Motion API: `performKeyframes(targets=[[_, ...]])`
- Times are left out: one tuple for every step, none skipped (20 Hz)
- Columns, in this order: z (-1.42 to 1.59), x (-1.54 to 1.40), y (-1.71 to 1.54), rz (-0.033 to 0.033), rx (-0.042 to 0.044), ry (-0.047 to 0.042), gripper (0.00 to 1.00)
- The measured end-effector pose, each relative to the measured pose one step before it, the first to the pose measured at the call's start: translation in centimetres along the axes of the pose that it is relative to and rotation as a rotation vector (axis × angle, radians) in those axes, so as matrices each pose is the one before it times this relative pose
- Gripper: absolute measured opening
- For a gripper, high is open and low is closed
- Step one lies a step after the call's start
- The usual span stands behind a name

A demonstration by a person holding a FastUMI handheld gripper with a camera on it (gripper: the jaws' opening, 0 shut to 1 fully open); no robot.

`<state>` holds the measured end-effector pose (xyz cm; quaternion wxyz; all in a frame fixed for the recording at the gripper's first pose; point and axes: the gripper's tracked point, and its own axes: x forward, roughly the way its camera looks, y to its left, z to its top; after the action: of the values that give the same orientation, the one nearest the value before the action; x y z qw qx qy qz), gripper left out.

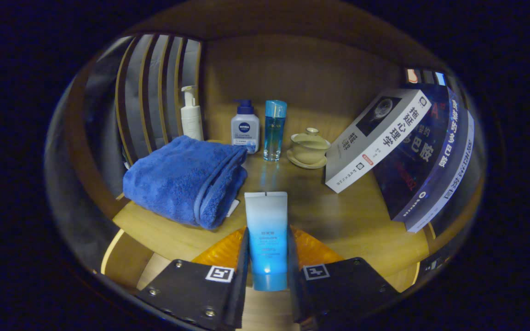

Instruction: Pull open the drawer, take out the items inside it, and place them on the countertop above the cabinet.

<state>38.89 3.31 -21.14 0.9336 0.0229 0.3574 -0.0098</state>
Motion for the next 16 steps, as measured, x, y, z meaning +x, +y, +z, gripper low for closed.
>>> performKeyframes(targets=[[-0.194,0.291,-0.132,-0.00837,-0.00351,0.00253,0.40],[-0.205,0.227,-0.004,-0.00495,-0.00440,0.00459,0.40],[-0.082,0.148,0.011,-0.00449,-0.00454,-0.00102,0.40],[0.233,0.048,0.015,-0.00407,-0.00451,-0.01346,0.41],[0.004,0.152,0.012,-0.00438,-0.00500,-0.00402,0.41],[0.085,-0.034,0.022,-0.00132,-0.00076,-0.00444,0.40],[-0.036,0.160,0.046,-0.00010,0.00024,-0.00237,0.40],[0.039,0.055,0.014,-0.00009,0.00204,-0.00340,0.40],[0.034,0.028,-0.042,-0.00239,0.00540,-0.00205,0.40],[-0.015,-0.056,-0.059,-0.00238,0.01043,-0.00265,0.42],[-0.014,-0.030,0.110,0.00310,0.01094,-0.00052,0.43],[0.085,-0.165,-0.034,0.00383,0.00348,-0.00908,0.46],[0.414,-0.234,0.107,0.00577,-0.00129,-0.02204,0.47],[0.483,-0.659,-0.180,-0.00300,-0.00966,-0.02570,0.61],[0.634,-0.786,-0.239,-0.00574,-0.01716,-0.03253,0.76],[0.569,-0.576,-0.069,-0.00363,-0.01808,-0.03358,0.90]])
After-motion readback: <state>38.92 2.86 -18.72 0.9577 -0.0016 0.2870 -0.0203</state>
